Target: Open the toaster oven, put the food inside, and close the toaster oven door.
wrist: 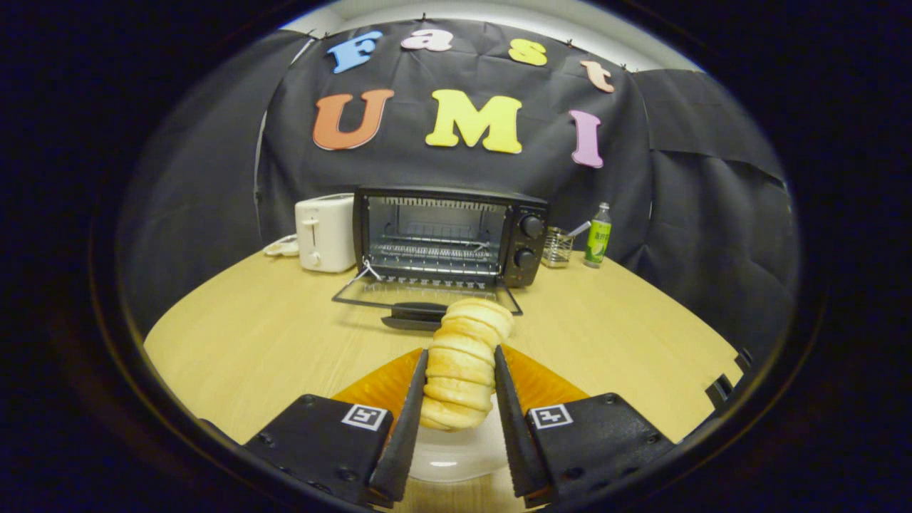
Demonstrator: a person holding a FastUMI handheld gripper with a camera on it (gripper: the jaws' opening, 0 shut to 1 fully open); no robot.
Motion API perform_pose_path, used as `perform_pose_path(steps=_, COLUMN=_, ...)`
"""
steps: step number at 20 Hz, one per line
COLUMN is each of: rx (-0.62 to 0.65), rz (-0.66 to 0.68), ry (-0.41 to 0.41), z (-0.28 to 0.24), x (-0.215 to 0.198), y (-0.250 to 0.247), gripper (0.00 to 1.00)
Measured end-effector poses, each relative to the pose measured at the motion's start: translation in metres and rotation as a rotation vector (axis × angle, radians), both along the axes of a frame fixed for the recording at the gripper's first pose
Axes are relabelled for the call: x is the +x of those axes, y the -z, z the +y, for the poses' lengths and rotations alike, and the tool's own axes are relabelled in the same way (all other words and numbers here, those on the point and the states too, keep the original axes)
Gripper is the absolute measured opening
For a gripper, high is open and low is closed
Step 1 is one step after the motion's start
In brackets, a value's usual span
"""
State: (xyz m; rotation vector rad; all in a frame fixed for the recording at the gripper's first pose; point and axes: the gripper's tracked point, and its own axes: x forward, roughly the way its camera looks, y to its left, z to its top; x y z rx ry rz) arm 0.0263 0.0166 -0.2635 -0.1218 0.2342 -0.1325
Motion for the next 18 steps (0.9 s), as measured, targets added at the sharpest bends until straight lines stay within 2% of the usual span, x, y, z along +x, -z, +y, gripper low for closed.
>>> perform_pose_path(steps=4, rx=0.028, rz=-0.092, ry=-0.051, z=0.010, x=0.031, y=-0.036, gripper=0.59)
perform_pose_path(steps=7, rx=0.096, rz=-0.120, ry=-0.109, z=0.021, x=0.063, y=-0.051, gripper=0.59)
perform_pose_path(steps=16, rx=0.356, rz=-0.047, ry=-0.186, z=0.036, x=0.162, y=-0.046, gripper=0.62)
perform_pose_path(steps=18, rx=0.402, rz=-0.066, ry=-0.198, z=0.033, x=0.188, y=-0.052, gripper=0.62)
